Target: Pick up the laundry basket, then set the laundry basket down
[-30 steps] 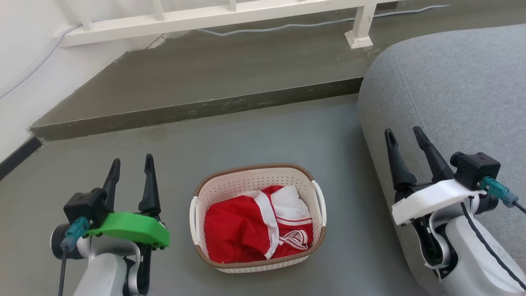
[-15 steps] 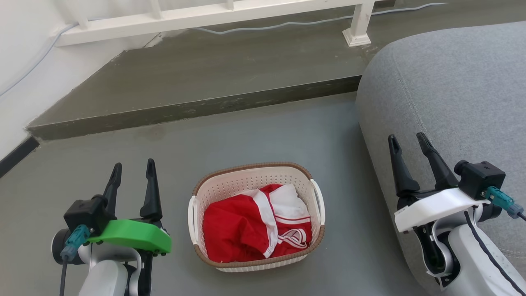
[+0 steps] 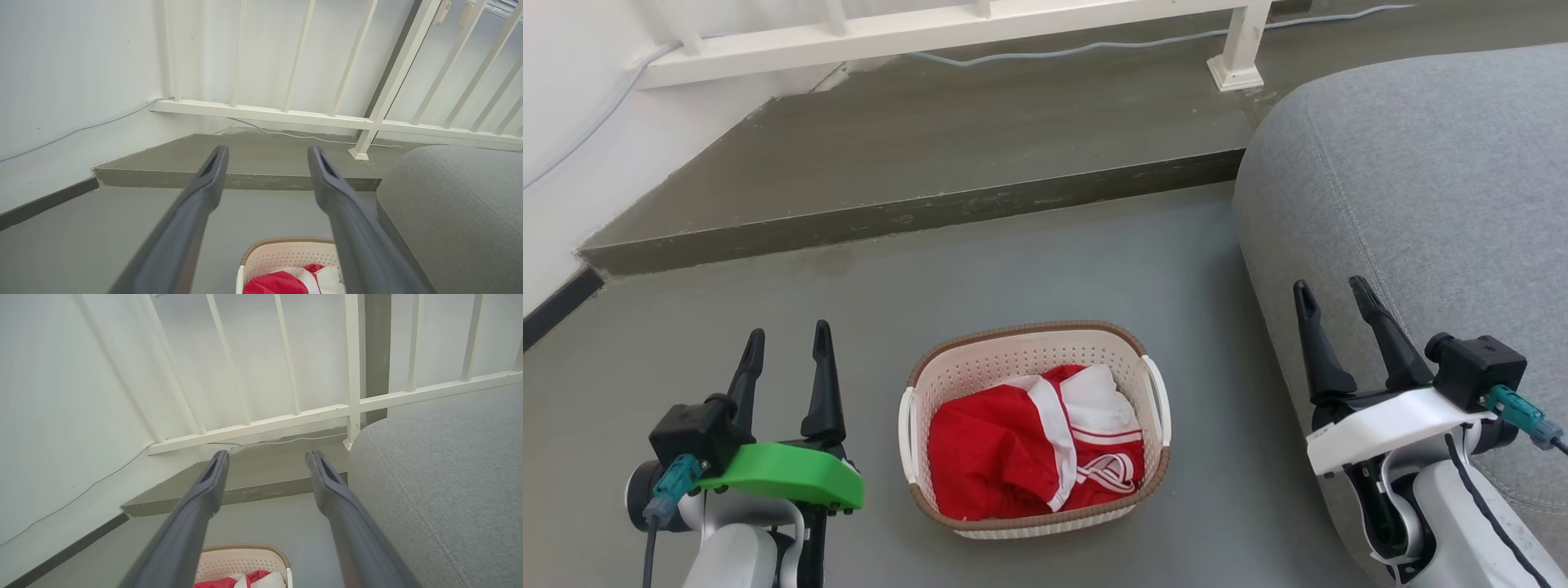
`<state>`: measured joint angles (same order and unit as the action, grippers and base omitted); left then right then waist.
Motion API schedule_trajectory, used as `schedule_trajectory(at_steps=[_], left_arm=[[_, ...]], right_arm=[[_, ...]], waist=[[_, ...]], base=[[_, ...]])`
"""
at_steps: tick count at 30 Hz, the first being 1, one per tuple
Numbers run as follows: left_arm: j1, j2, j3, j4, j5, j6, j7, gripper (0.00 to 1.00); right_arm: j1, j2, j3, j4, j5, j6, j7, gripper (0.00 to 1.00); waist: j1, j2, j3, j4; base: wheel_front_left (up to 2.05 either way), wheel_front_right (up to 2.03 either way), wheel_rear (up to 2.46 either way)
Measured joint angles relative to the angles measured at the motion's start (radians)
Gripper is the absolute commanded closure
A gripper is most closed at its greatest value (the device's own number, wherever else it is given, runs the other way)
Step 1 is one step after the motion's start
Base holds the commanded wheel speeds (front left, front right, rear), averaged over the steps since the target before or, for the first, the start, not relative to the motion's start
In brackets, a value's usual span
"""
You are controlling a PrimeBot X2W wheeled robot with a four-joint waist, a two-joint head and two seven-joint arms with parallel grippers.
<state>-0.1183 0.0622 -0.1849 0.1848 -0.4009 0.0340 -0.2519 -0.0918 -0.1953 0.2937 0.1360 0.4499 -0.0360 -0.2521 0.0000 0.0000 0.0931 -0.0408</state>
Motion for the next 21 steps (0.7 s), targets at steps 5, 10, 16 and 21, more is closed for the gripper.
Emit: schedule_trajectory(at_steps=[5,10,16,21], left_arm=[[0.003,-0.007,0.010,-0.001,0.002,-0.009,0.000,0.00],[0.018,-0.008,0.018,-0.001,0.003,-0.018,0.000,0.00],[0.020,-0.011,0.021,-0.001,0.002,-0.036,0.000,0.00],[0.026,-0.019,0.017,0.044,0.001,-0.040,0.005,1.00]], right_arm=[[0.000,0.006,-0.006,0.000,-0.011,0.009,0.000,0.00],[0.003,0.008,-0.016,-0.001,-0.020,0.017,0.000,0.00],[0.018,0.014,-0.024,-0.001,-0.021,0.027,0.000,0.00],[0.044,0.030,-0.018,0.041,-0.020,0.026,0.001,1.00]], waist=[[0.0000,0.0000,-0.001,0.000],[0.0000,0.0000,-0.002,-0.001],[0.0000,0.0000,-0.002,-0.003],[0.0000,0.0000,-0.002,-0.003]], base=[[0.00,0.00,0.00],[0.00,0.00,0.00],[0.00,0.00,0.00],[0.00,0.00,0.00]])
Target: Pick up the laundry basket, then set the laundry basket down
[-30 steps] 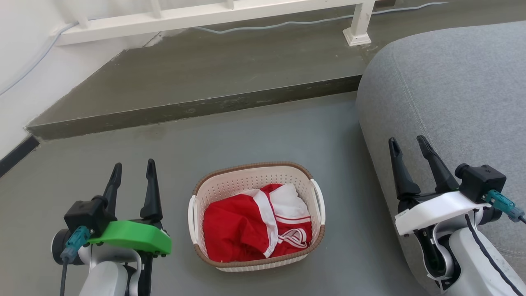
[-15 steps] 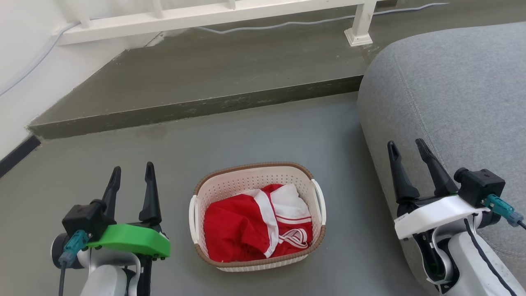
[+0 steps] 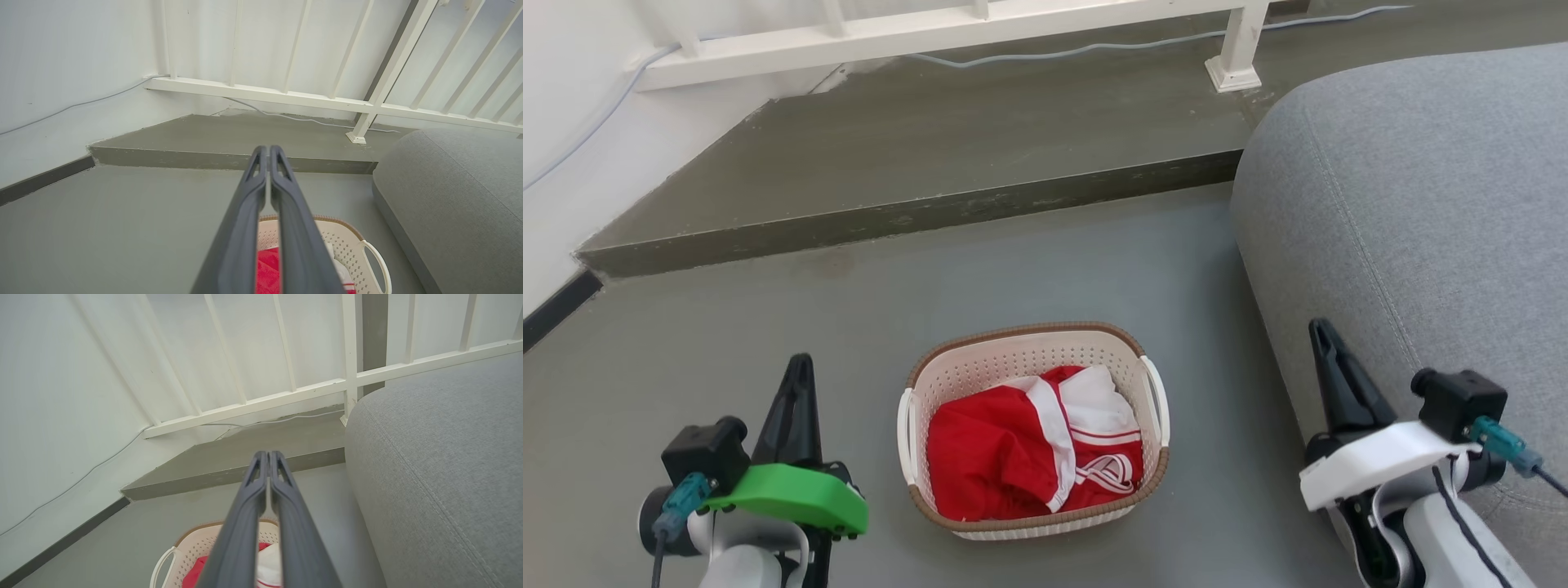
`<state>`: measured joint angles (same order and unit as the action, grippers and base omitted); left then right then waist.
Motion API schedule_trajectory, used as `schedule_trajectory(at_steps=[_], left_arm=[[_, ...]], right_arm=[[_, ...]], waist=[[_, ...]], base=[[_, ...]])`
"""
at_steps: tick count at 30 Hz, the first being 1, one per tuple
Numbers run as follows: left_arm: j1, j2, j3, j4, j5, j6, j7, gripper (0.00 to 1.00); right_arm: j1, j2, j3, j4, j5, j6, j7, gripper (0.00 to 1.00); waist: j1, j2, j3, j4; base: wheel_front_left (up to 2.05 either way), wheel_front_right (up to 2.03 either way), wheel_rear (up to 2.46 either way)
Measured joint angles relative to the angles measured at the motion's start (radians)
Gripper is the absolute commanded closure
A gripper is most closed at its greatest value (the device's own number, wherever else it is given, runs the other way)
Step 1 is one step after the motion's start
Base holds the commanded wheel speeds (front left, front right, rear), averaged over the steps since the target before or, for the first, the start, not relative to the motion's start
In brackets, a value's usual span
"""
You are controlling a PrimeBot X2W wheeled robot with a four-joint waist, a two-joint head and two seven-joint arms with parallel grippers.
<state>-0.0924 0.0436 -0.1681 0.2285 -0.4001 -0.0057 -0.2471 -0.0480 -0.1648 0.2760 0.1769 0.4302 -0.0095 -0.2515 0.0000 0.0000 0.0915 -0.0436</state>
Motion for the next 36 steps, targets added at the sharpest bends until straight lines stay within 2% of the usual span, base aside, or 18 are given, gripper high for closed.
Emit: schedule_trajectory(at_steps=[8,19,36], left_arm=[[0.015,-0.002,0.004,0.016,-0.044,-0.003,0.010,1.00],[0.015,-0.002,0.027,0.018,-0.194,-0.012,0.050,1.00],[0.015,-0.003,0.065,0.021,-0.355,-0.023,0.103,1.00]], right_arm=[[0.020,0.009,-0.005,0.008,0.047,0.001,0.004,1.00],[0.020,0.019,-0.040,0.006,0.189,0.018,0.034,1.00],[0.020,0.035,-0.093,0.009,0.361,0.031,0.084,1.00]], waist=[[0.0000,0.0000,-0.004,0.001],[0.0000,0.0000,-0.014,0.007],[0.0000,0.0000,-0.027,0.014]], base=[[0.00,0.00,0.00],[0.00,0.00,0.00],[0.00,0.00,0.00]])
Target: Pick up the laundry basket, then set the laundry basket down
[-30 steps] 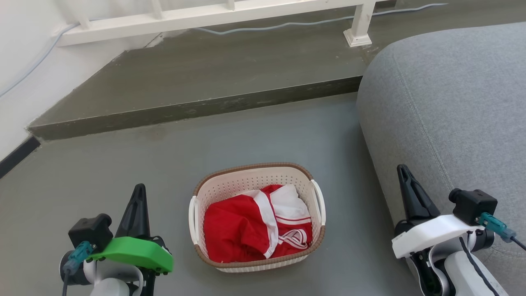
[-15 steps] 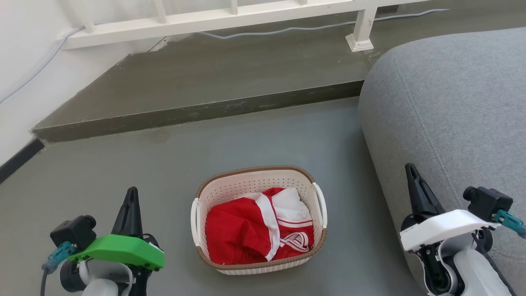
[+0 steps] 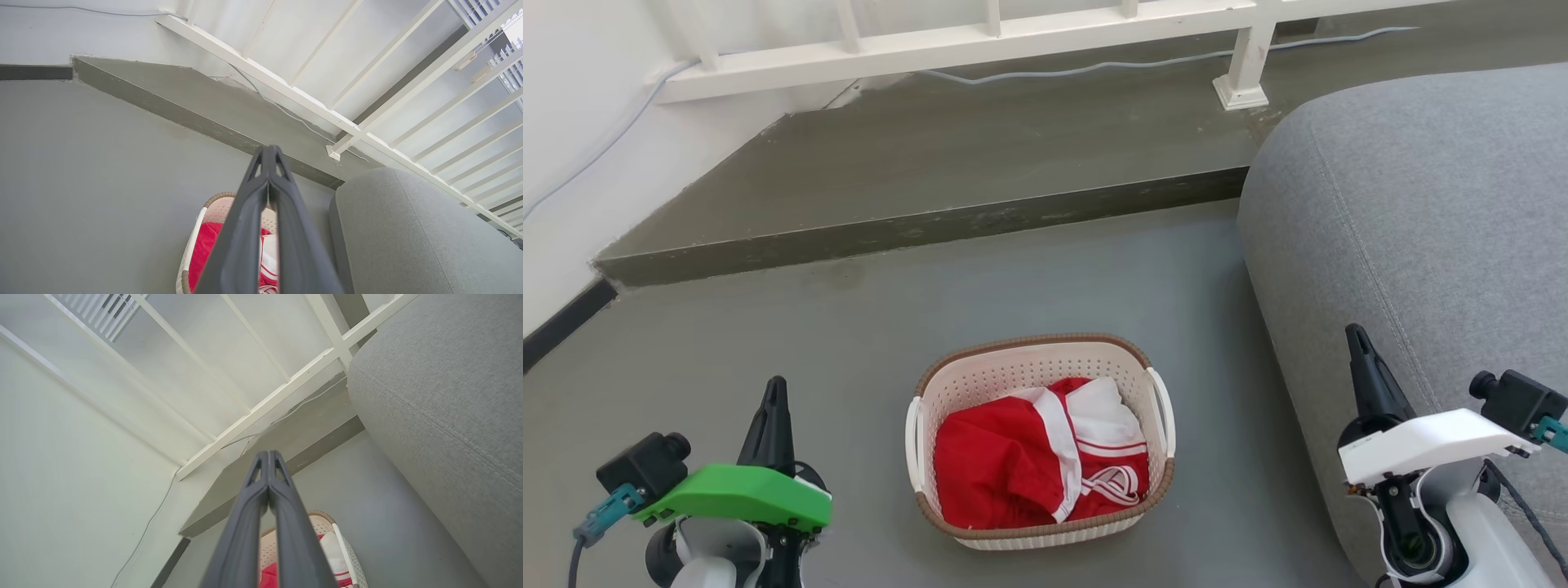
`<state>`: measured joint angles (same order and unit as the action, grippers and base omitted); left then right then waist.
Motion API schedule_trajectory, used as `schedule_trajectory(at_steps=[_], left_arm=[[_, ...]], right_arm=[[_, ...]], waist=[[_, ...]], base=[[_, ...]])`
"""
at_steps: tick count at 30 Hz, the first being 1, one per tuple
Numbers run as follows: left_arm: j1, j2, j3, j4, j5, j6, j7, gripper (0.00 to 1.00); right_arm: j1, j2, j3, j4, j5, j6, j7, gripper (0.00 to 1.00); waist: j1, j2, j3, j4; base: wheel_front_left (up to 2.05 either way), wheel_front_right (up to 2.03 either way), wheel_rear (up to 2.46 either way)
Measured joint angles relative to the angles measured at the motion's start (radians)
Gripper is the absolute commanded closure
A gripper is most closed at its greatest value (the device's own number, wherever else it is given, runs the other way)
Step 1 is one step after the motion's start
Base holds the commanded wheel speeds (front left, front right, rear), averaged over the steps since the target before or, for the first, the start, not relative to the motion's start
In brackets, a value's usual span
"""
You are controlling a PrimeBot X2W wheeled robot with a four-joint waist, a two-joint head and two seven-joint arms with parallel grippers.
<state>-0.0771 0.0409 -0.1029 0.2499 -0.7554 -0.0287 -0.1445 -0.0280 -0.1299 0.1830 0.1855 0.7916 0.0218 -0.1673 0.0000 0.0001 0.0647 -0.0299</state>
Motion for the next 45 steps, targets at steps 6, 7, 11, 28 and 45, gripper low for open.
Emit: schedule_trajectory(at_steps=[6,7,11,28,45], left_arm=[[0.000,0.000,0.011,0.001,-0.076,-0.014,0.022,1.00],[0.000,0.000,0.013,0.001,-0.090,-0.016,0.028,1.00],[0.000,0.000,0.025,0.003,-0.129,-0.021,0.040,1.00],[0.000,0.000,0.065,0.009,-0.311,-0.035,0.092,1.00],[0.000,-0.001,0.102,0.017,-0.494,-0.058,0.146,1.00]], right_arm=[[0.000,0.002,-0.022,0.006,0.077,0.005,0.021,1.00],[0.000,0.002,-0.026,0.007,0.086,0.007,0.025,1.00],[-0.001,0.003,-0.041,0.012,0.133,0.013,0.037,1.00],[-0.003,0.012,-0.093,0.029,0.319,0.031,0.086,1.00],[-0.005,0.028,-0.149,0.049,0.504,0.052,0.135,1.00]], waist=[[0.0000,0.0000,-0.006,0.003],[0.0000,0.0000,-0.006,0.003],[0.0000,0.0000,-0.009,0.005],[0.0000,0.0000,-0.023,0.011],[0.0000,0.0000,-0.036,0.018]], base=[[0.00,0.00,0.00],[0.00,0.00,0.00],[0.00,0.00,0.00],[0.00,0.00,0.00],[0.00,0.00,0.00]])
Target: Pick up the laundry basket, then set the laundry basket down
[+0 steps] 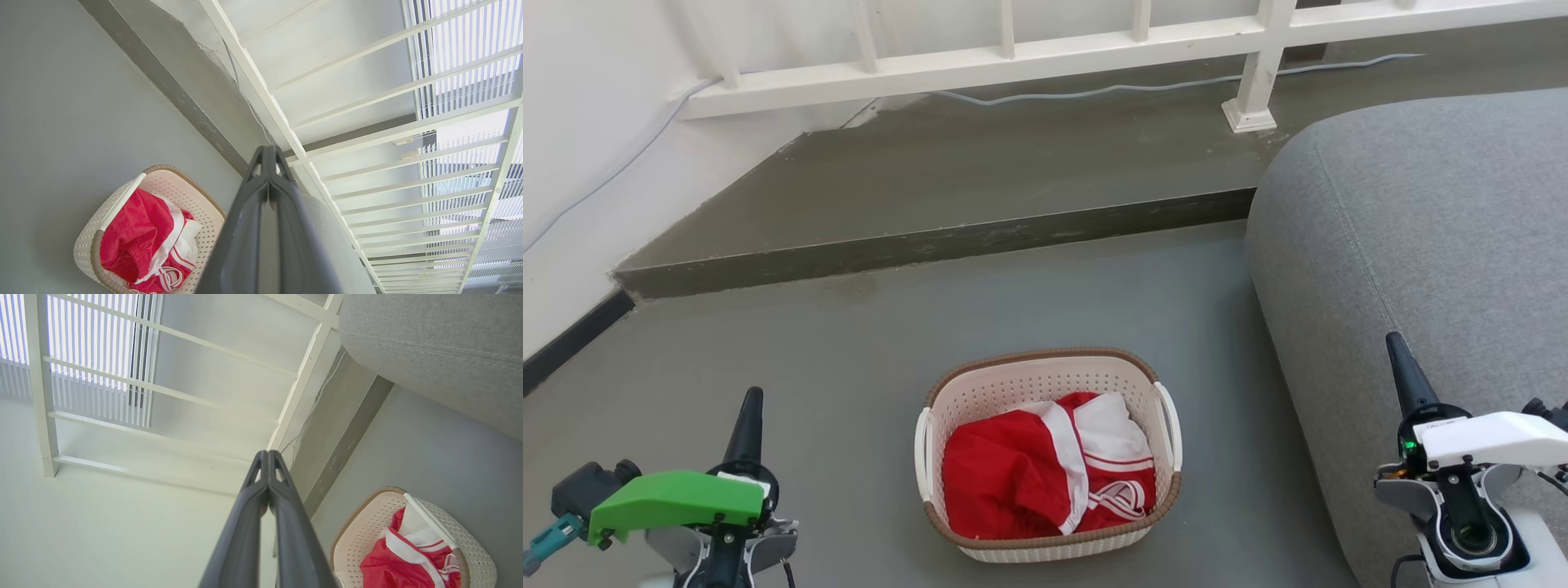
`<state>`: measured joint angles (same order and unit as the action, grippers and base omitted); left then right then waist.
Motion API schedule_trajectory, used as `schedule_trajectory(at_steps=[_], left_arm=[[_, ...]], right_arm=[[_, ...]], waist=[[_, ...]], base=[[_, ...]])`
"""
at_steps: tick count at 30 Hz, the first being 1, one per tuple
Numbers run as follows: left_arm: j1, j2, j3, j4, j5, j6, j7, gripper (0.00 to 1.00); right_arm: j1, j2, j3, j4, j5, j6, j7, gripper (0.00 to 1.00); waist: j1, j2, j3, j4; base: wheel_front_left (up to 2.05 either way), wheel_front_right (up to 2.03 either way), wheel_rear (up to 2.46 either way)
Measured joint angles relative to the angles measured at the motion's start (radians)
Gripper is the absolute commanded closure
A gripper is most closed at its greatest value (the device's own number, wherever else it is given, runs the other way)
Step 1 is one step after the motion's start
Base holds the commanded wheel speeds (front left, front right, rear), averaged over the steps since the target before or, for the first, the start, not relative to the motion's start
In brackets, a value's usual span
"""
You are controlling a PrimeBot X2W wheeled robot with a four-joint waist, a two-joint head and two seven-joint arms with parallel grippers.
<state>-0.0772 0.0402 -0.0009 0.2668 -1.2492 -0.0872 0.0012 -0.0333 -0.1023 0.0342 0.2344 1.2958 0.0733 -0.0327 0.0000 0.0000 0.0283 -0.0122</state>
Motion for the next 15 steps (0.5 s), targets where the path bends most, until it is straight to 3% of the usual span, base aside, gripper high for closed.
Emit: schedule_trajectory(at_steps=[15], left_arm=[[0.000,0.000,0.034,0.006,-0.165,-0.015,0.051,1.00]], right_arm=[[-0.009,0.008,-0.049,0.017,0.161,0.021,0.043,1.00]], waist=[[0.0000,0.0000,-0.012,0.006]], base=[[0.00,0.00,0.00]])
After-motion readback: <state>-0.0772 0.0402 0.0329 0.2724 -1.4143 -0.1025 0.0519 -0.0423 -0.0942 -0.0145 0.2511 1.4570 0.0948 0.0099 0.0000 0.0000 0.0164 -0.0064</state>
